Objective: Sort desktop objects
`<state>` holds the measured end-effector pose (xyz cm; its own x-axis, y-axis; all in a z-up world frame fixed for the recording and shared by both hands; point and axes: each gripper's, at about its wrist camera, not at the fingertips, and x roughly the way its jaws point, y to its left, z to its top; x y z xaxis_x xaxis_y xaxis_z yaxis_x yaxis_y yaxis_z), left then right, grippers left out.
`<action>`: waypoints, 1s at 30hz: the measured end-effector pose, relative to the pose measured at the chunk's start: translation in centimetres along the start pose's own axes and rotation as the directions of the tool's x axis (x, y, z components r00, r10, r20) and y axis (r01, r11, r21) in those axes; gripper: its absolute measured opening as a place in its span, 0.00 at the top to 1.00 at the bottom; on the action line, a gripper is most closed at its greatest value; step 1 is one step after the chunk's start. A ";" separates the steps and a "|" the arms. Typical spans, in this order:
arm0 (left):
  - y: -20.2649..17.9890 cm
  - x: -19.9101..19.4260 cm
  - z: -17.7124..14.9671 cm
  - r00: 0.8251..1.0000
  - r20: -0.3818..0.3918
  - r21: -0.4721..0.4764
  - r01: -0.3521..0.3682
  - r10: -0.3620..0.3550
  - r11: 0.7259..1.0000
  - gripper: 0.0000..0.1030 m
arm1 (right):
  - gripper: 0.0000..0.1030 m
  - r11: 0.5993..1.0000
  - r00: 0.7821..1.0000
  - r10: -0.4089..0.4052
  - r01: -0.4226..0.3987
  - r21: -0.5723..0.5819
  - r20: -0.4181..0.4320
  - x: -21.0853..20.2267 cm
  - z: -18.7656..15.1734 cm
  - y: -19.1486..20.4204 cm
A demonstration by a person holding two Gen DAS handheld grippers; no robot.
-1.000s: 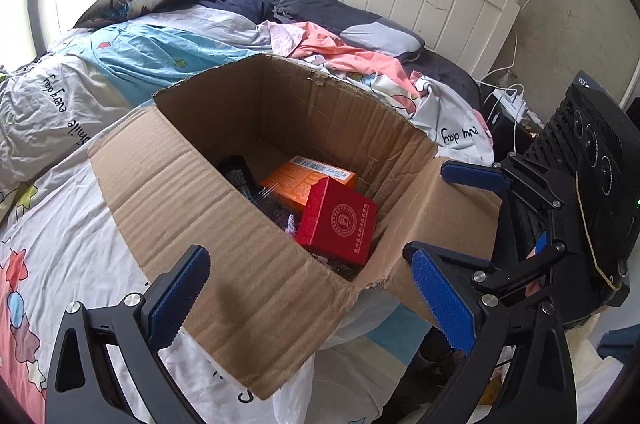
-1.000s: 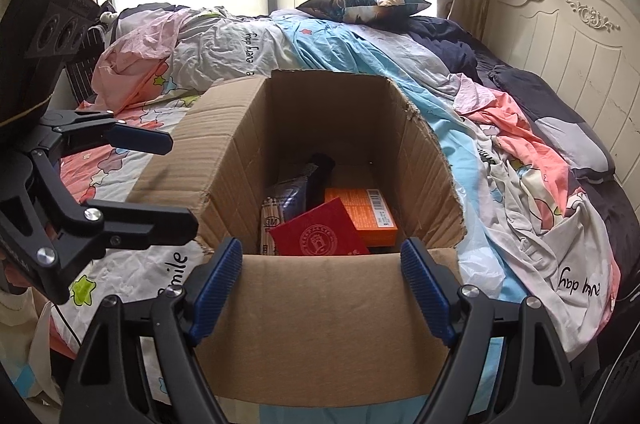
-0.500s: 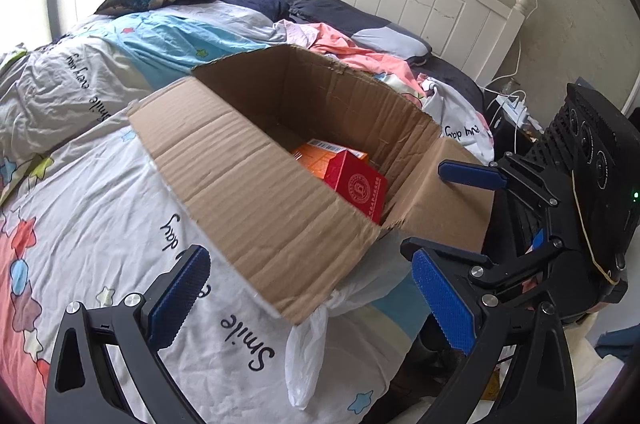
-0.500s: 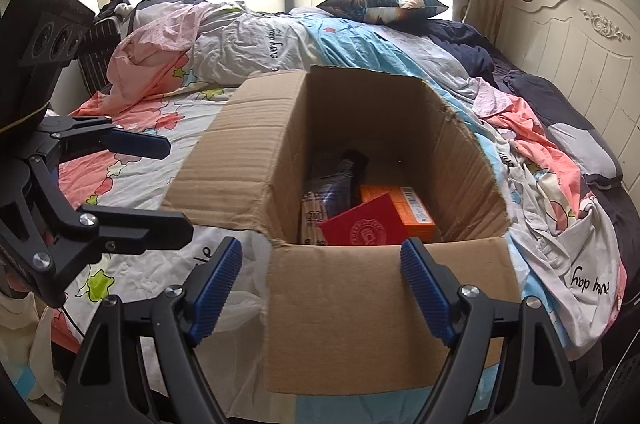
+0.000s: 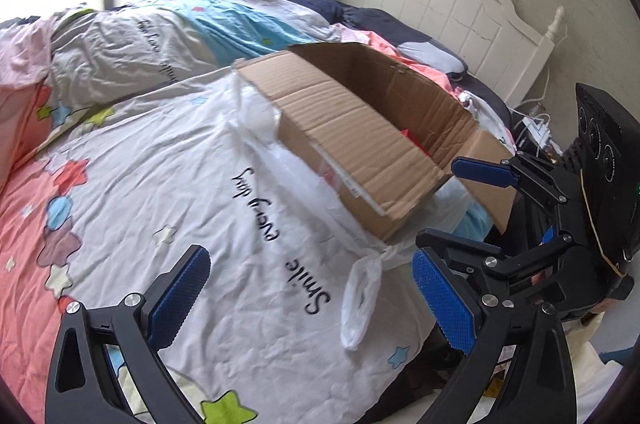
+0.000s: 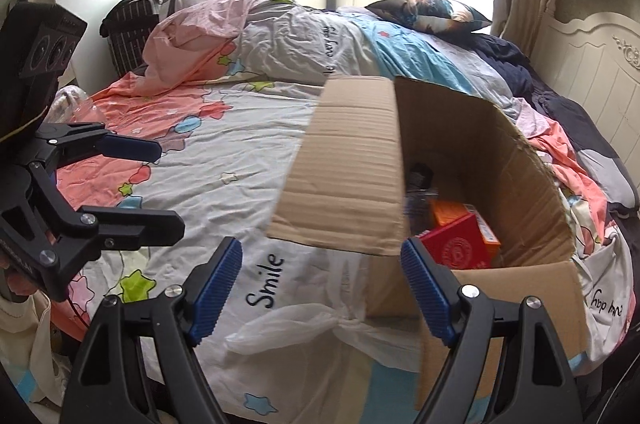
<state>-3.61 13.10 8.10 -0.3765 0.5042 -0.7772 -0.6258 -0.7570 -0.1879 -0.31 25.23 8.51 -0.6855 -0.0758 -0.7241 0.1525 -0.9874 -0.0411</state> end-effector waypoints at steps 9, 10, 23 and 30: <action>4.4 -2.3 -4.4 0.992 -0.020 -0.070 -0.128 0.127 0.989 0.00 | 0.23 0.995 0.997 0.081 -0.082 -0.055 -0.015 2.2 0.5 5.0; 4.8 -2.5 -4.9 0.990 -0.020 -0.078 -0.140 0.139 0.987 0.00 | 0.23 0.994 0.996 0.092 -0.093 -0.060 -0.016 2.4 0.5 5.5; 10.4 -4.2 -10.0 0.961 -0.021 -0.224 -0.275 0.277 0.935 0.00 | 0.23 0.978 0.979 0.196 -0.199 -0.064 -0.051 5.5 0.9 10.6; 12.2 -4.0 -12.0 0.937 -0.046 -0.251 -0.346 0.346 0.904 0.00 | 0.23 0.972 0.971 0.229 -0.231 -0.030 -0.072 7.9 0.8 12.4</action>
<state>-1.54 -3.11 1.72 -0.5378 0.1910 -0.8212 -0.2639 -0.9632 -0.0512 -4.42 12.31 2.88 -0.5795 -0.2894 -0.7619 0.3280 -0.9386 0.1071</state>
